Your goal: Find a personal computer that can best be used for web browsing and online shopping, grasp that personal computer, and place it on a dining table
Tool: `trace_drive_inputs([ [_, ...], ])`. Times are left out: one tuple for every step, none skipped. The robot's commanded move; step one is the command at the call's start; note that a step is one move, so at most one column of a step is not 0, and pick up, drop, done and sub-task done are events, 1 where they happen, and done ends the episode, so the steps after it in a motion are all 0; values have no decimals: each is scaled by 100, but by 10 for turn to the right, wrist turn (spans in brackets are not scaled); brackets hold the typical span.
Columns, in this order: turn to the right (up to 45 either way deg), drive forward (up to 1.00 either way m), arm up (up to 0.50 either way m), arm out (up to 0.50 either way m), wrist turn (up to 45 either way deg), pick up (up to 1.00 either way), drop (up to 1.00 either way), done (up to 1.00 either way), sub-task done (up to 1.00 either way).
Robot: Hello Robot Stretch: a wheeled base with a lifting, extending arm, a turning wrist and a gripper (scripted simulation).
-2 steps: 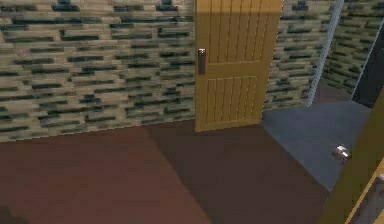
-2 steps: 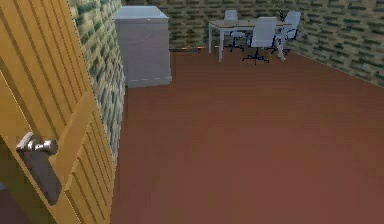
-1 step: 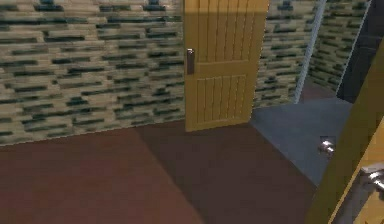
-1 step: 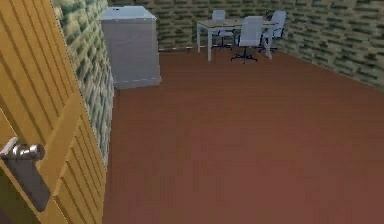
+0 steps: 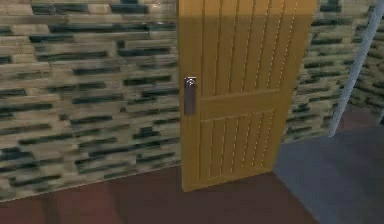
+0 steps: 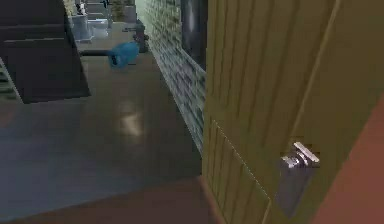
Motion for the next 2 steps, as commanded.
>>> trace_drive_inputs([
  [450, 0, 0, 0, 0, 0, 0, 0, 0],
  [240, 0, 0, 0, 0, 0, 0, 0, 0],
])
